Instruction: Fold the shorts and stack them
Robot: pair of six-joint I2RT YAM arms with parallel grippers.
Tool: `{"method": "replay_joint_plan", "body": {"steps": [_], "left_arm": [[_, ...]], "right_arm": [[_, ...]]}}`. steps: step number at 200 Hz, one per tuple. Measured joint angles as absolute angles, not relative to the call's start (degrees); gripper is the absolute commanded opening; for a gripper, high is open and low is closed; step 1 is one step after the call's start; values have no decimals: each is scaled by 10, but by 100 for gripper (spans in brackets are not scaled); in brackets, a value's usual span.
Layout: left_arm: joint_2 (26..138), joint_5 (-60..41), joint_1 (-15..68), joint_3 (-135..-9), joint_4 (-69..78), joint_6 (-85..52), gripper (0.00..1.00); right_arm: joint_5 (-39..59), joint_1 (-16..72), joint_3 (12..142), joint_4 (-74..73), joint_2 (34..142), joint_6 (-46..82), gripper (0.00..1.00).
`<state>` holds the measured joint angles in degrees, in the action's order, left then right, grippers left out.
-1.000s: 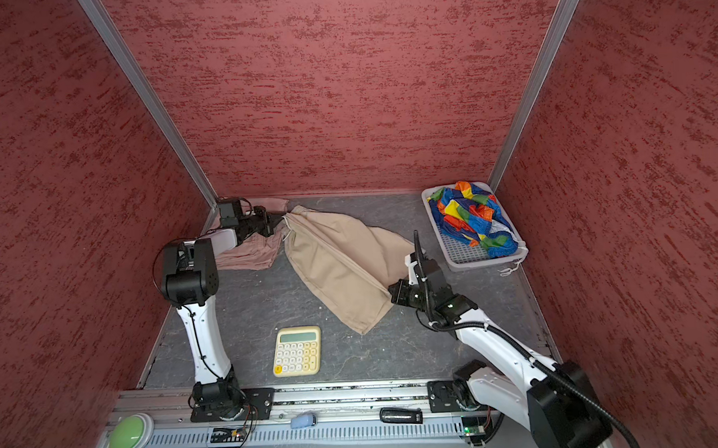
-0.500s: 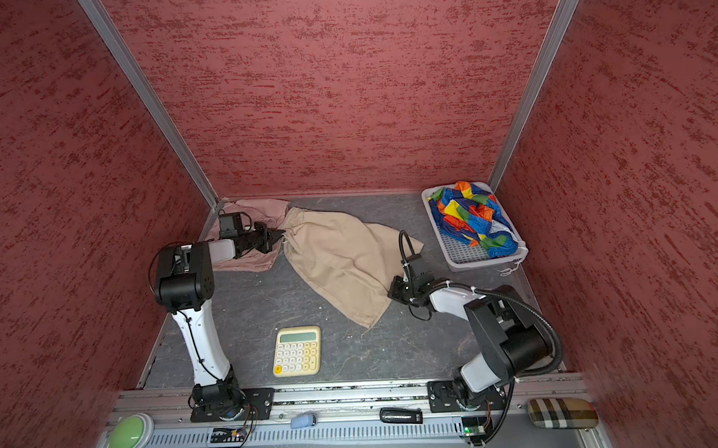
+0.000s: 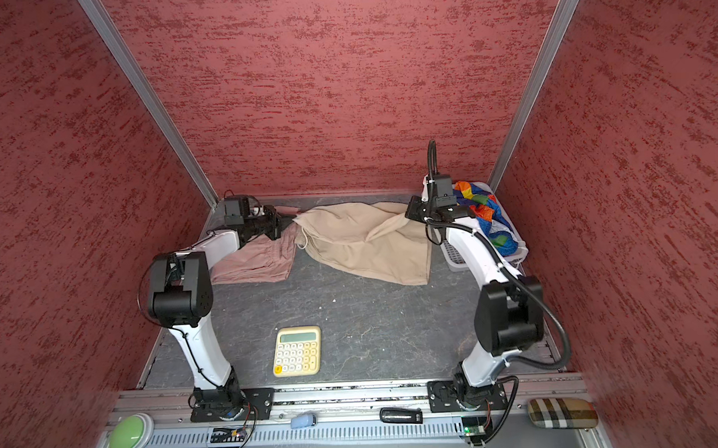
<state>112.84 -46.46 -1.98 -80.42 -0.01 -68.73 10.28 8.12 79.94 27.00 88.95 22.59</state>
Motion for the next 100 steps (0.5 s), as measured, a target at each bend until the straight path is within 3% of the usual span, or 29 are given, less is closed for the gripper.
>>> {"method": "replay_joint_plan", "body": {"steps": [36, 68, 100], "left_arm": [[1125, -466, -26, -798, -44, -635, 0], [1127, -469, -22, -735, -82, -595, 0], [1136, -468, -26, -710, -107, -565, 0]], "right_arm": [[121, 86, 605, 241, 776, 233, 0], [130, 88, 426, 224, 806, 256, 0], [136, 88, 383, 198, 845, 265, 0]]}}
